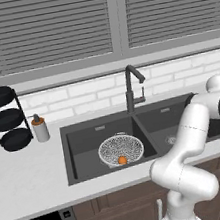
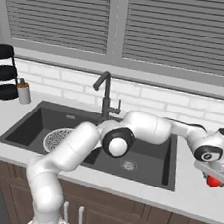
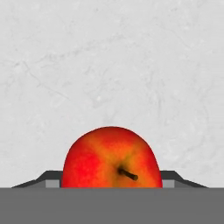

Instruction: Put the colander in the sink, put the apple, tangerine in the colander, and turn on the sink faucet and pour water over the colander.

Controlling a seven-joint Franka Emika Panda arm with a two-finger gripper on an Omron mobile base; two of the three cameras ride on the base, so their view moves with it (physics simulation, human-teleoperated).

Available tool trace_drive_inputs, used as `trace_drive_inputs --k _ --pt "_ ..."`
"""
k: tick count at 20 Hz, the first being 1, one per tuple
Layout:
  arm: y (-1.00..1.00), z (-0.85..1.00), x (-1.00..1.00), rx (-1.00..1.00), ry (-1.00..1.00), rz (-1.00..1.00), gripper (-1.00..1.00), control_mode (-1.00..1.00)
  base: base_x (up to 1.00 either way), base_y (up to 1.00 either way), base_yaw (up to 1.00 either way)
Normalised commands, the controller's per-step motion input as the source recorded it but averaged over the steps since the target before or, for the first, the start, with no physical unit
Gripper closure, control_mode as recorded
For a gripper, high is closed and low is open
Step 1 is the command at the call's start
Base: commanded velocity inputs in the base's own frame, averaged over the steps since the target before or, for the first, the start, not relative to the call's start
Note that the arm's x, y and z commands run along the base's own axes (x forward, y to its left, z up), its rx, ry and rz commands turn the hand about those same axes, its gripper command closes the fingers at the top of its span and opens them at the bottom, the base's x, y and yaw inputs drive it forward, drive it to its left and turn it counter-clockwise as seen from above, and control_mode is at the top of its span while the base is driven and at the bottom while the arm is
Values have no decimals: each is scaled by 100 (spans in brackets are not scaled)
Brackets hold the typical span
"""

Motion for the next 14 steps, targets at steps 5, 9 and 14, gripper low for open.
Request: trace_drive_inputs --k 5,9,14 --pt "36 9 -47 0 -2 0 100 -100 0 0 0" --pt "59 18 -31 0 0 0 100 -100 0 0 0" --pt "57 17 -27 0 0 0 100 -100 0 0 0"
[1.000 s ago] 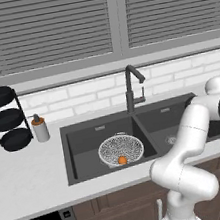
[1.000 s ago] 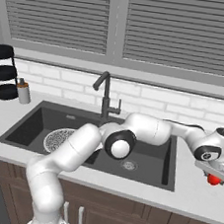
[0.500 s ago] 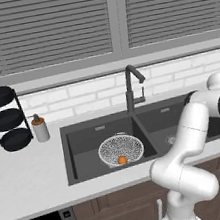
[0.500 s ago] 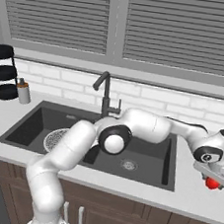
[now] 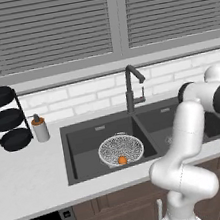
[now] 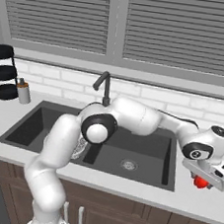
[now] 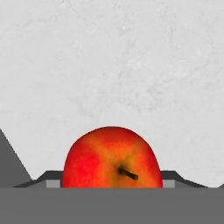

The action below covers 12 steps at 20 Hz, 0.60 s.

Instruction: Put the colander in the sink, put the apple, tangerine in the colander, and turn on the sink faucet and pour water over the colander.

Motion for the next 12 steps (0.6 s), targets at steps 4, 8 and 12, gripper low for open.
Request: trace_drive_inputs --k 4,8,12 --pt "54 9 -33 0 2 0 100 -100 0 0 0" --pt "55 1 -36 0 2 0 100 -100 0 0 0" --pt "55 0 -36 0 2 0 100 -100 0 0 0"
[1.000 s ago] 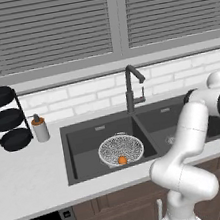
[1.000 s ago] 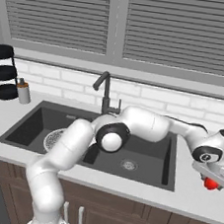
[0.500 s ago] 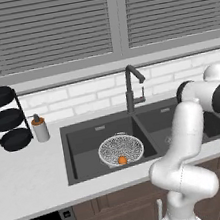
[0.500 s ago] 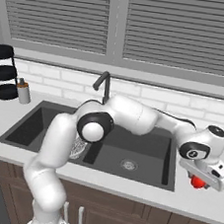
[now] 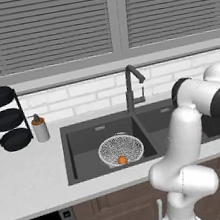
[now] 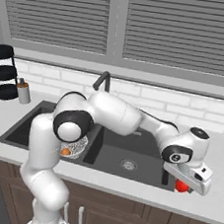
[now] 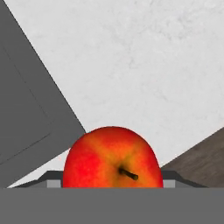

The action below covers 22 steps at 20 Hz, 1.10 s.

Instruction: Put the colander in the sink, put the apple, tangerine in the colander, and turn on the sink faucet and pour water over the colander.

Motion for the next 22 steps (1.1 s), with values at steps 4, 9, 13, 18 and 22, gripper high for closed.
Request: trace_drive_inputs --k 4,9,13,18,22 --pt "54 0 -39 0 3 0 100 -100 0 0 0" --pt "54 1 -31 1 4 0 100 -100 0 0 0" --pt "46 6 -21 2 5 0 100 -100 0 0 0" --pt "40 3 -18 3 4 0 100 -100 0 0 0" --pt "32 6 -12 4 3 0 100 -100 0 0 0"
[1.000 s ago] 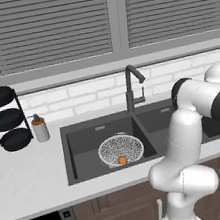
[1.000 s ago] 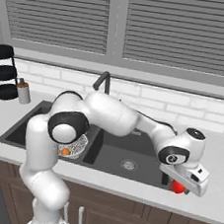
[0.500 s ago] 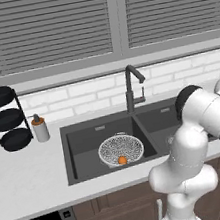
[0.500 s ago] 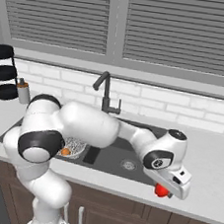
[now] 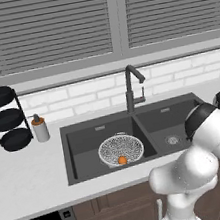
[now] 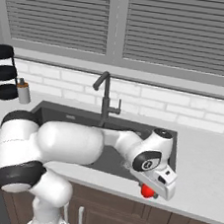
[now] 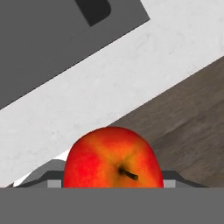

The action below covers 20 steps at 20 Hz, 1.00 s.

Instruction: Put the colander in the sink, put the apple, tangerine in the colander, and turn on the sink faucet and pour water over the colander.

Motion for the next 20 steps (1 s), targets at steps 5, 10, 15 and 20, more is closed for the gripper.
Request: trace_drive_inputs --k 5,10,15,20 --pt "32 5 -8 5 0 0 100 -100 0 0 0" --pt "42 6 -1 2 -1 0 100 -100 0 0 0" --pt "43 15 5 0 -4 0 100 -100 0 0 0" --pt "46 25 19 0 -1 0 100 -100 0 0 0"
